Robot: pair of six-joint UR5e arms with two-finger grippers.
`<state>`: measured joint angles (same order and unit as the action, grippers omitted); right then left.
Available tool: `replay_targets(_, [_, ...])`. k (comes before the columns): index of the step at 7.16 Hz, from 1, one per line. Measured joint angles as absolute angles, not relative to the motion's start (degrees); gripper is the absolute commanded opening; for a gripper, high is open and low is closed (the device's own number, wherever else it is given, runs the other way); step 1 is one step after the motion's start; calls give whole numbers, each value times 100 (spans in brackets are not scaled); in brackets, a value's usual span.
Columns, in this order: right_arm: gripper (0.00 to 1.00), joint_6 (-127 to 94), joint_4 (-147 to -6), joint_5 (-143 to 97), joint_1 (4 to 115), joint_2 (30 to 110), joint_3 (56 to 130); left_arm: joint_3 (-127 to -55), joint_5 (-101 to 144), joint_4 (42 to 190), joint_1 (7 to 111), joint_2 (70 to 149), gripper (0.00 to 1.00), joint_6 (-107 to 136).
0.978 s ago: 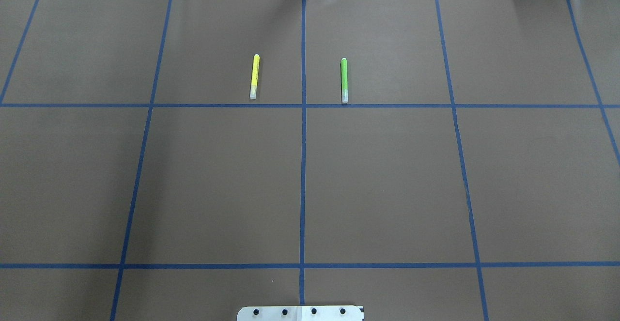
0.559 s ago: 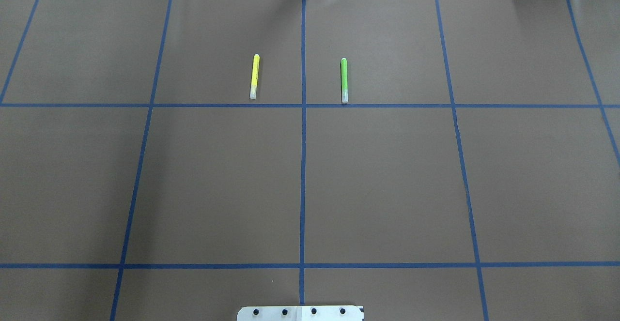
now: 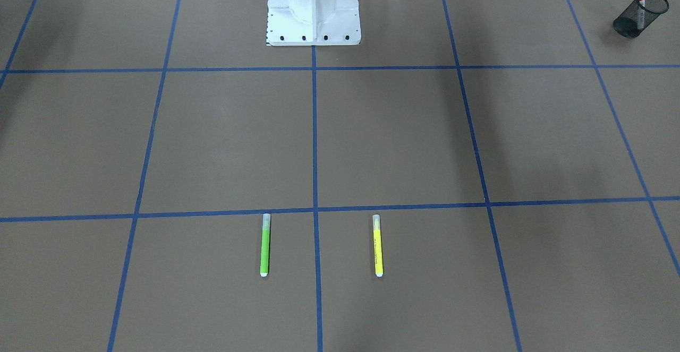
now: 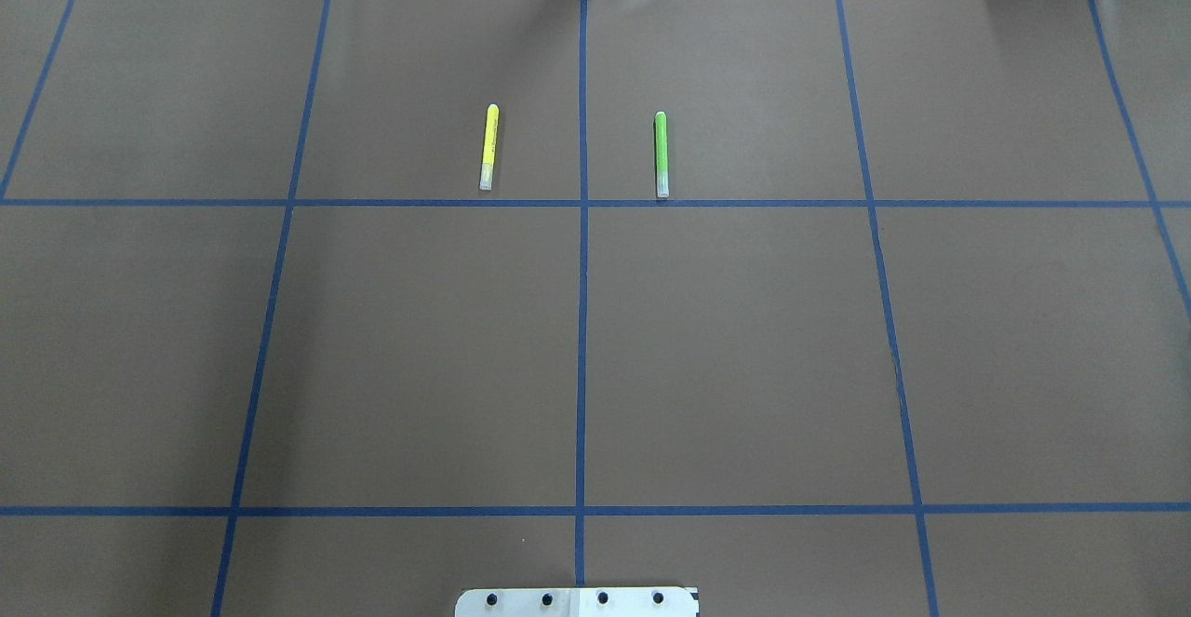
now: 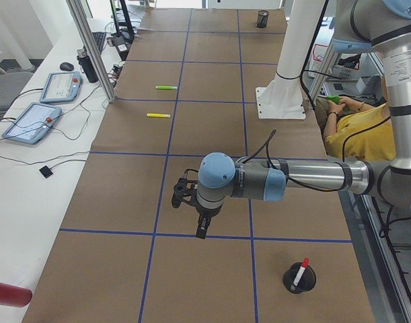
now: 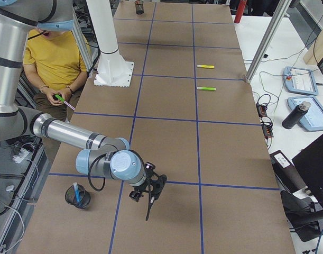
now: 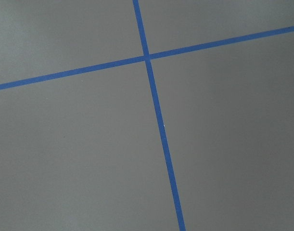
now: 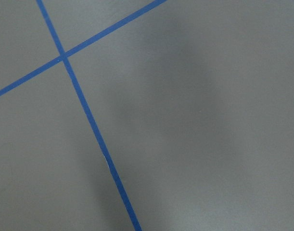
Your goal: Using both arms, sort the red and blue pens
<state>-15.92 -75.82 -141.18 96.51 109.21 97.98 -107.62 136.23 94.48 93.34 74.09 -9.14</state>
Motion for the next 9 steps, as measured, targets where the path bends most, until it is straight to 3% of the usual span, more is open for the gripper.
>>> replay_targets(4, [100, -1559, -7524, -13334, 8610, 10537, 9836, -10730, 13679, 9456, 9334, 7409, 100, -914])
replay_targets(9, [100, -1214, -7651, -13071, 8471, 10595, 10052, -10716, 13702, 9500, 9334, 7413, 100, -914])
